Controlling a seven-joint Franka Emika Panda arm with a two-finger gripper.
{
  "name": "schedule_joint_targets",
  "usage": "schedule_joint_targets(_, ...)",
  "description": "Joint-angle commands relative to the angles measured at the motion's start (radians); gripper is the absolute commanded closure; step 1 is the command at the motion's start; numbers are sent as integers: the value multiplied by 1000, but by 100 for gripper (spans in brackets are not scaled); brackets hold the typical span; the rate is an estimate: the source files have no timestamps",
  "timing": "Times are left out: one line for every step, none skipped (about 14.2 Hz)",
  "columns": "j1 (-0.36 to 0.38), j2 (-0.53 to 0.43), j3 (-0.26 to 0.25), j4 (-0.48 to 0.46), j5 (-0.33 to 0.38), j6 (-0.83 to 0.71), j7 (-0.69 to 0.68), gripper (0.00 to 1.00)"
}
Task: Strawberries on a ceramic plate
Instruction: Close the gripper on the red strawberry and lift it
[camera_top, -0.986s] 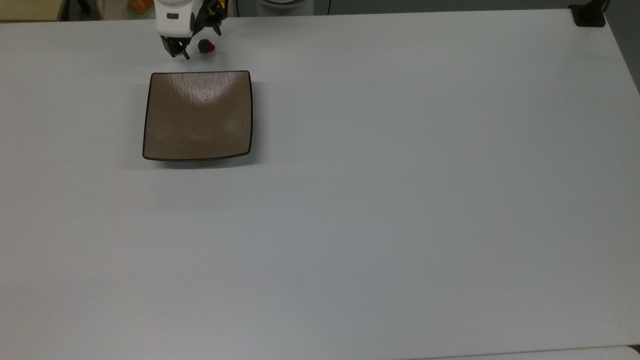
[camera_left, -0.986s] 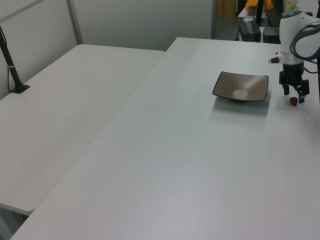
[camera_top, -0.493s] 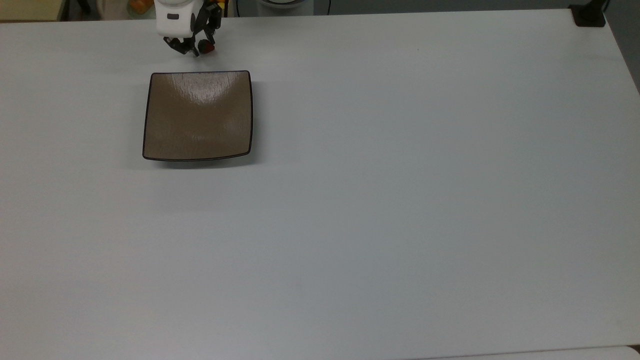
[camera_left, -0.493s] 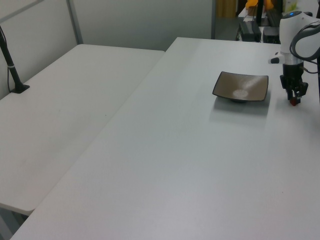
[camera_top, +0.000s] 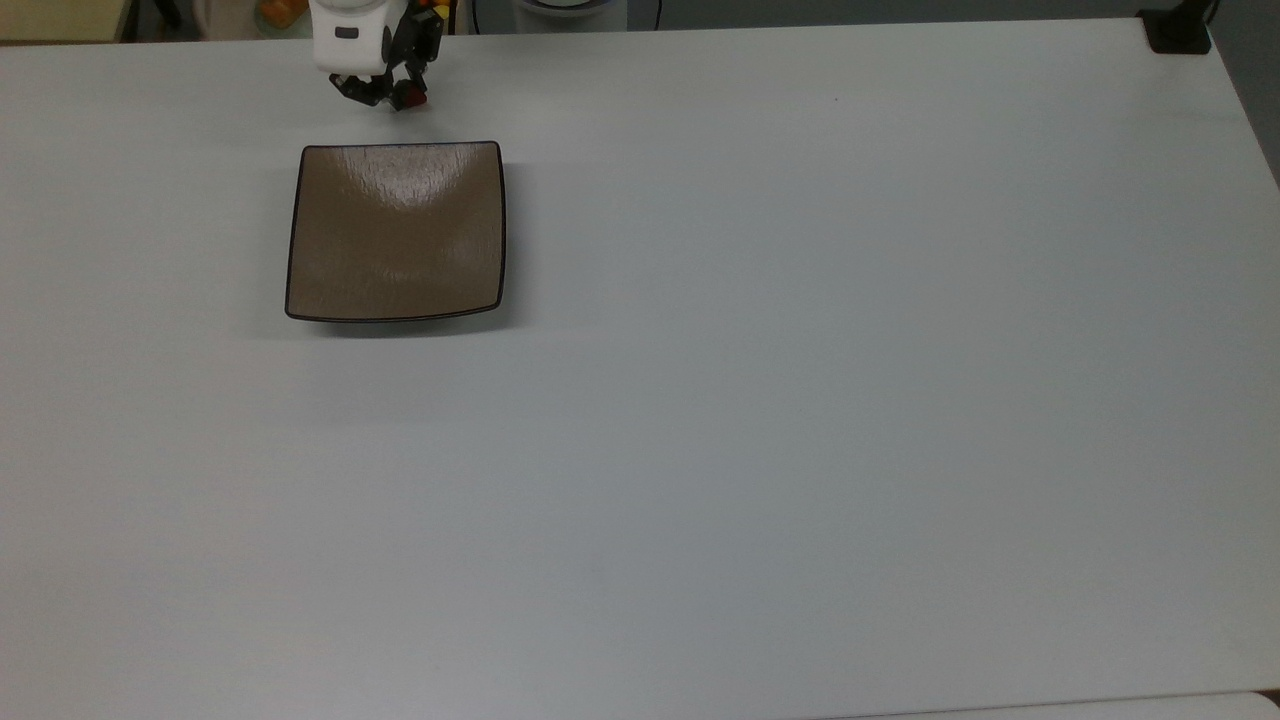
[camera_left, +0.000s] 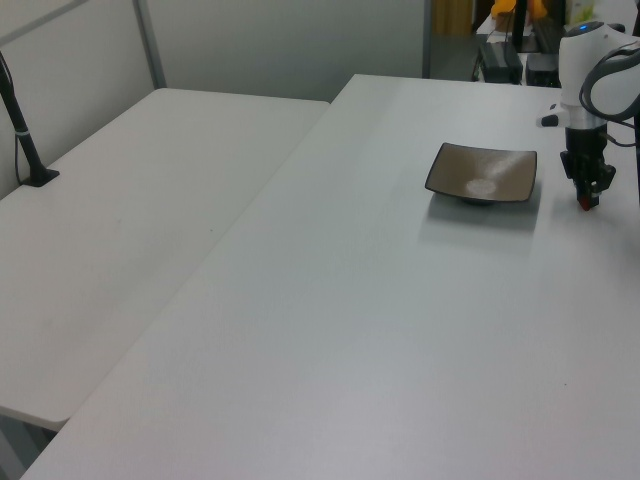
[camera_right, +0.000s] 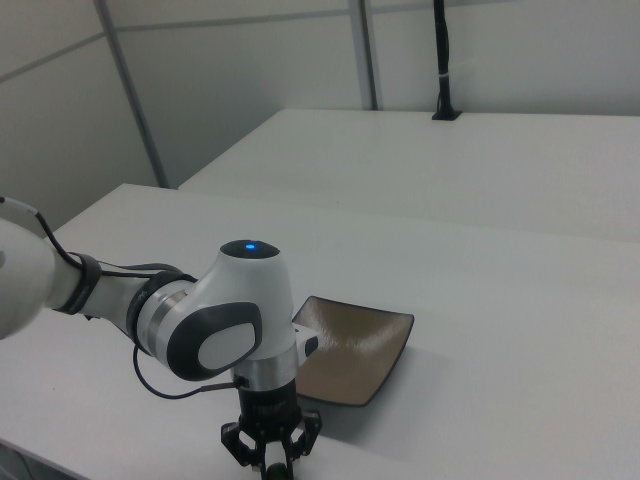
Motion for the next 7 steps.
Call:
schedule_joint_targets(12, -53, -5, 11, -17, -64, 12, 92)
schedule_joint_targets(15, -72, -1, 40, -17, -113, 32, 92)
schedule_joint_targets(17, -76, 5, 85, -16, -178, 41, 92)
schedule_joint_targets(30, -79, 5, 122, -14, -224, 43, 92)
schedule_joint_targets(49, -79, 7, 181, -14, -288, 55, 92)
schedule_joint_targets(54, -79, 7, 218, -13, -328, 64, 92)
schedule_joint_targets(63, -76, 7, 279, -2, -386, 65, 92)
